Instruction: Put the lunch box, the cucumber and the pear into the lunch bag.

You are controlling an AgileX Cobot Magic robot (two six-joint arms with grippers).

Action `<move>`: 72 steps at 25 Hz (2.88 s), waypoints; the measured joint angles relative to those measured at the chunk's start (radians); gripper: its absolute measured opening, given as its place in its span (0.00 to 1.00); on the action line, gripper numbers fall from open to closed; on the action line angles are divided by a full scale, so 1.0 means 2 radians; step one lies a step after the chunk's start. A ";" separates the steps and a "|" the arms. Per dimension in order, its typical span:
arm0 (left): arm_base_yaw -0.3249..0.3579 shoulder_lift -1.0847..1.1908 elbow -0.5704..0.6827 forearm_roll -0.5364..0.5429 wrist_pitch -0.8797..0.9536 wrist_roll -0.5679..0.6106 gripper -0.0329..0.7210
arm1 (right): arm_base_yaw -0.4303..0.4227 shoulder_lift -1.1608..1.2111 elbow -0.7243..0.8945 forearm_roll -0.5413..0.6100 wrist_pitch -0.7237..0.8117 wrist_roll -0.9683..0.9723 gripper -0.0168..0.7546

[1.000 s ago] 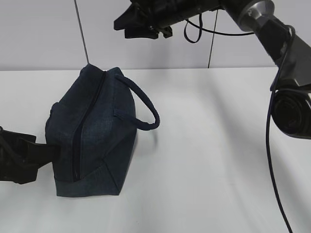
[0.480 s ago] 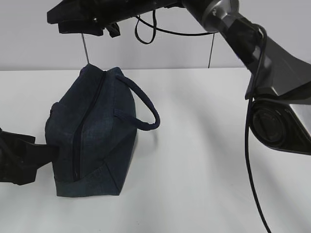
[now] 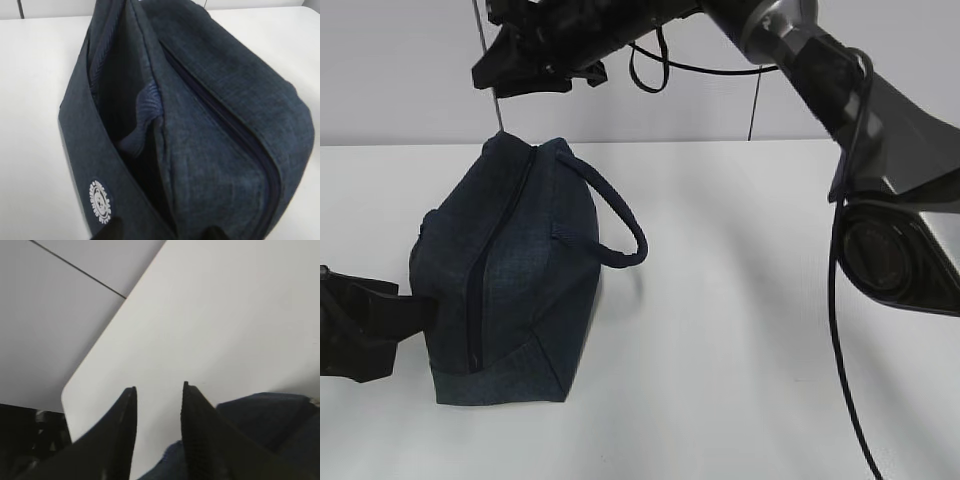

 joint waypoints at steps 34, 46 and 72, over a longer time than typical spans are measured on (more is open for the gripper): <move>0.000 -0.001 0.000 0.000 0.003 0.000 0.36 | 0.026 -0.078 0.000 -0.033 -0.062 -0.056 0.34; 0.000 -0.001 0.000 0.000 0.003 0.000 0.36 | 0.034 -0.081 0.000 -0.112 0.002 0.039 0.34; 0.000 -0.001 0.000 0.000 0.003 0.000 0.36 | 0.037 -0.144 0.174 -0.136 0.006 0.036 0.34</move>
